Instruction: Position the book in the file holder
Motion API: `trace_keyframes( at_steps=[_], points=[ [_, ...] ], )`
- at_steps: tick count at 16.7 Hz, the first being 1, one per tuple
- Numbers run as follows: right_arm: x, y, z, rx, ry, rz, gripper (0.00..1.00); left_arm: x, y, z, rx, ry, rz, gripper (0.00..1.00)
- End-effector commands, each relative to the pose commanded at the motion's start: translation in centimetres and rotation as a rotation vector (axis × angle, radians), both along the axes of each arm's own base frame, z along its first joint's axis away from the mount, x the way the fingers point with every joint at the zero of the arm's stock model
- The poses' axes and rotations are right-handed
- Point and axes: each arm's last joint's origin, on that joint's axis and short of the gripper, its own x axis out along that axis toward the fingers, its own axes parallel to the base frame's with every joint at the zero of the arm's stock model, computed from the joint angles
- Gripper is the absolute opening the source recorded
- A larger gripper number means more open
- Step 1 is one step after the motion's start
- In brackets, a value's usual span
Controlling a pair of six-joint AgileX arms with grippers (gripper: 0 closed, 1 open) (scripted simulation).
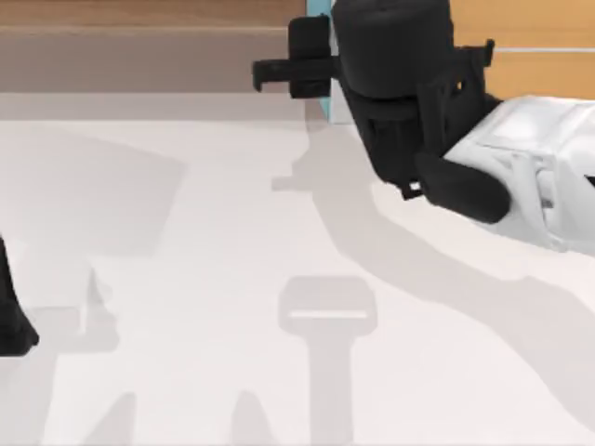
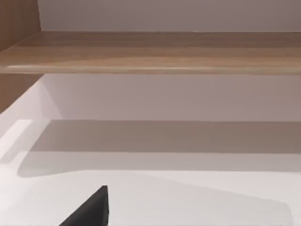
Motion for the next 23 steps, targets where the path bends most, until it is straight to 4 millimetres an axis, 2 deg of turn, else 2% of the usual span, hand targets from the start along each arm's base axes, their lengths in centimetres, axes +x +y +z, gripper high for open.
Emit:
trace_keyframes(
  at_steps=[3,5,9,13,16,19,23],
  points=[
    [-2.2,-4.0,0.6,0.039,0.053,-0.072,0.00,0.0,0.0,0.0,0.000,0.000,0.000,1.00],
    [-2.5,-7.4,0.8,0.095,0.076,-0.167,0.00,0.0,0.0,0.0,0.000,0.000,0.000,1.00],
    [-1.4,-15.2,0.1,0.277,0.096,-0.418,0.00,0.0,0.0,0.0,0.000,0.000,0.000,1.00],
    [0.0,-22.9,-0.8,0.542,0.061,-0.644,0.00,0.0,0.0,0.0,0.000,0.000,0.000,1.00],
    [1.0,-28.3,-2.1,0.757,0.028,-0.752,0.00,0.0,0.0,0.0,0.000,0.000,0.000,1.00],
    [1.7,-33.0,-4.3,0.962,0.023,-0.798,0.00,0.0,0.0,0.0,0.000,0.000,0.000,1.00],
    [3.0,-37.4,-7.2,1.207,0.047,-0.749,0.00,0.0,0.0,0.0,0.000,0.000,0.000,1.00]
  ],
)
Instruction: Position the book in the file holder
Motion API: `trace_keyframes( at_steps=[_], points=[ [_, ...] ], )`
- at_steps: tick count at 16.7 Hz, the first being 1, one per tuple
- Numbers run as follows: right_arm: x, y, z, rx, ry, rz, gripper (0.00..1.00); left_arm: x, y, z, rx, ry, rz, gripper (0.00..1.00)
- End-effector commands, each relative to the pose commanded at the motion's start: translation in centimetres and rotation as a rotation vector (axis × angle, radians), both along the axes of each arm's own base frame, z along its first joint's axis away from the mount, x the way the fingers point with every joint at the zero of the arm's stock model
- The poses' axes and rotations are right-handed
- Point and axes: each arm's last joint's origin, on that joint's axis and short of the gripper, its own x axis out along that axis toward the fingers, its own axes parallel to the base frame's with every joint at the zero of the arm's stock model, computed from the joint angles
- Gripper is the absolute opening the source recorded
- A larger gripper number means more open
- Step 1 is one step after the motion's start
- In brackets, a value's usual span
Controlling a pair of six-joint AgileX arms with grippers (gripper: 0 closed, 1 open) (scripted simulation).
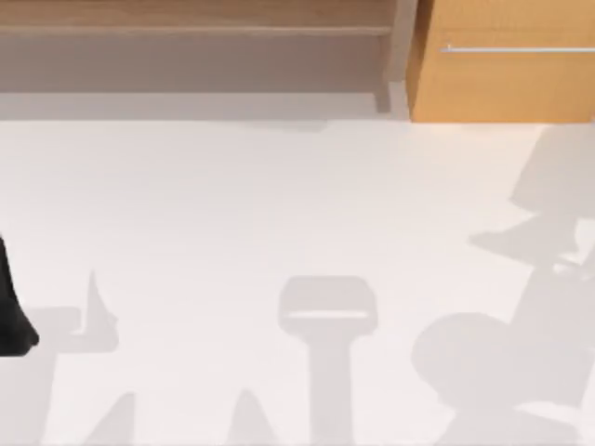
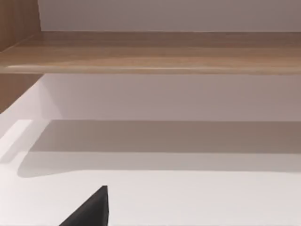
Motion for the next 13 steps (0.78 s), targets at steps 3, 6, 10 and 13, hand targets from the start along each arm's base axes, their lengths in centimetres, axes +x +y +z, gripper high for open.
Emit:
trace_keyframes(
  at_steps=[3,6,10,13],
  points=[
    [1.1,-2.5,-1.7,0.126,-0.072,0.053,0.00,0.0,0.0,0.0,0.000,0.000,0.000,1.00],
    [2.2,-4.8,-3.2,0.207,-0.130,0.103,0.00,0.0,0.0,0.0,0.000,0.000,0.000,1.00],
    [3.0,-7.0,-4.6,0.258,-0.173,0.137,0.00,0.0,0.0,0.0,0.000,0.000,0.000,1.00],
    [3.2,-7.3,-5.0,0.266,-0.177,0.141,0.00,0.0,0.0,0.0,0.000,0.000,0.000,1.00]
  ],
)
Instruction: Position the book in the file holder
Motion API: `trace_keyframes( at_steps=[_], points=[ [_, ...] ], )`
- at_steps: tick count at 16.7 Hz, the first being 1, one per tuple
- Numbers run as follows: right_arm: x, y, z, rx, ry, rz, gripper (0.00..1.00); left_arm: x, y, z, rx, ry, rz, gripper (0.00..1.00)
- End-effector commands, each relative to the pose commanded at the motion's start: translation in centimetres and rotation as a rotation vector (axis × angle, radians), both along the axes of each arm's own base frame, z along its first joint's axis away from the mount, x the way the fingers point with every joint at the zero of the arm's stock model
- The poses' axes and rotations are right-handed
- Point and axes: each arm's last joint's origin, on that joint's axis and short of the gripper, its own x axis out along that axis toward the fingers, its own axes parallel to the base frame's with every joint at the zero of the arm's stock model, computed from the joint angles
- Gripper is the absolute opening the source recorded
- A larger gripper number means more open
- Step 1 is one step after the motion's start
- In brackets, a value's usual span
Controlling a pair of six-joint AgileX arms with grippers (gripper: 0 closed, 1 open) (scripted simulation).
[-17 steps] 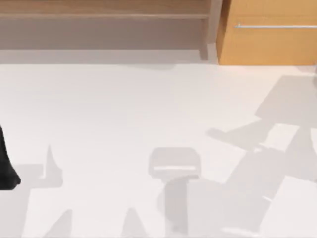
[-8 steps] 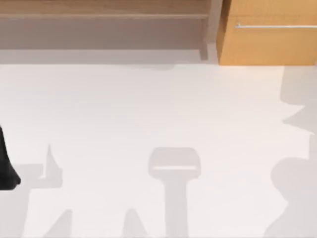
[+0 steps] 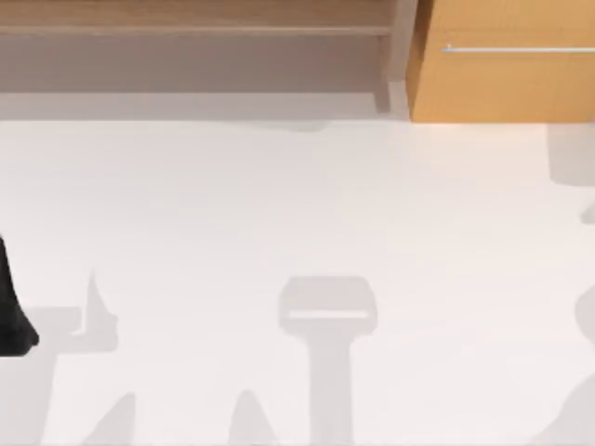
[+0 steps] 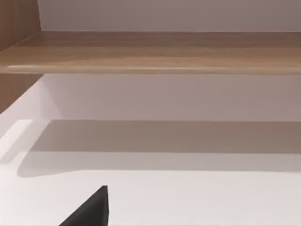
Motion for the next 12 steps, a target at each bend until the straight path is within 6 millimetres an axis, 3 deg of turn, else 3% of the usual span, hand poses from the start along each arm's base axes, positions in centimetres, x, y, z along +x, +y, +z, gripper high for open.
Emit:
trace_keyframes(
  at_steps=[5,12],
  points=[
    [0.1,0.2,-0.1,0.003,0.003,0.002,0.00,0.0,0.0,0.0,0.000,0.000,0.000,1.00],
    [2.2,0.0,-0.4,0.003,0.001,0.002,0.00,0.0,0.0,0.0,0.000,0.000,0.000,1.00]
  ],
)
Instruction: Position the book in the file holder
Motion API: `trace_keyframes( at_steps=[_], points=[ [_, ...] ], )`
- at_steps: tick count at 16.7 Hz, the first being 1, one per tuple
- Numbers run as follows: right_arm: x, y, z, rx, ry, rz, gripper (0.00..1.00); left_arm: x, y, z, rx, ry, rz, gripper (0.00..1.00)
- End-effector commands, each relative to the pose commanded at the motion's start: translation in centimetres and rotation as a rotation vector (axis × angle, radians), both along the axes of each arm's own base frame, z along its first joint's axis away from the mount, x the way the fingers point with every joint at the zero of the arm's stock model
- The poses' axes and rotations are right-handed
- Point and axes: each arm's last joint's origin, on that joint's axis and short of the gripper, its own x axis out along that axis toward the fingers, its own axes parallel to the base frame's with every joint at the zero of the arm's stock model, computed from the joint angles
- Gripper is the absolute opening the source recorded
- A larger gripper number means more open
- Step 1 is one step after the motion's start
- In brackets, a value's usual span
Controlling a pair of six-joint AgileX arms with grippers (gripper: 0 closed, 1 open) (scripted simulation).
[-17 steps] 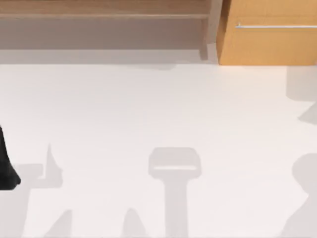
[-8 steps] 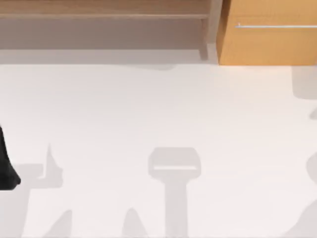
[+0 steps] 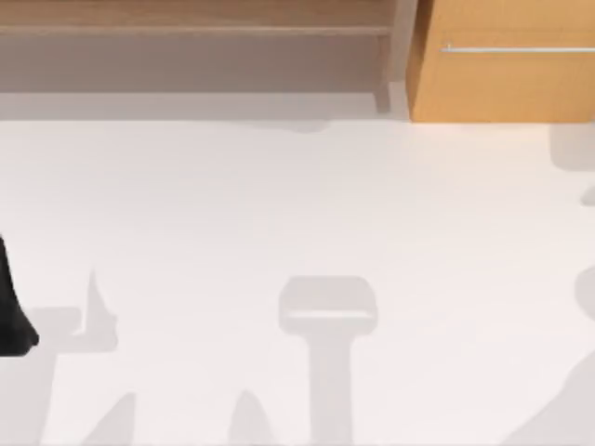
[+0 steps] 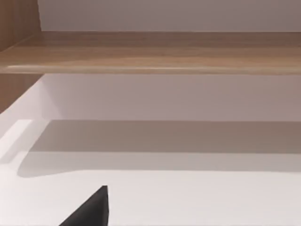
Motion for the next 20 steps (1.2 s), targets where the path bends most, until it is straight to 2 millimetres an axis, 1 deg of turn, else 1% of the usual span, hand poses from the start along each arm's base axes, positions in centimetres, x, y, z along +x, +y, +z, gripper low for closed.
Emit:
trace_keyframes(
  at_steps=[2,6,19,20],
  points=[
    [0.67,-0.05,-0.05,-0.002,-0.002,-0.001,0.00,0.00,0.00,0.00,0.000,0.000,0.000,1.00],
    [0.78,-0.04,-0.09,-0.003,-0.001,-0.002,0.00,0.00,0.00,0.00,0.000,0.000,0.000,1.00],
    [0.78,-0.04,-0.09,-0.003,-0.001,-0.002,0.98,0.00,0.00,0.00,0.000,0.000,0.000,1.00],
    [0.78,-0.04,-0.09,-0.003,-0.001,-0.002,1.00,0.00,0.00,0.00,0.000,0.000,0.000,1.00]
  ],
)
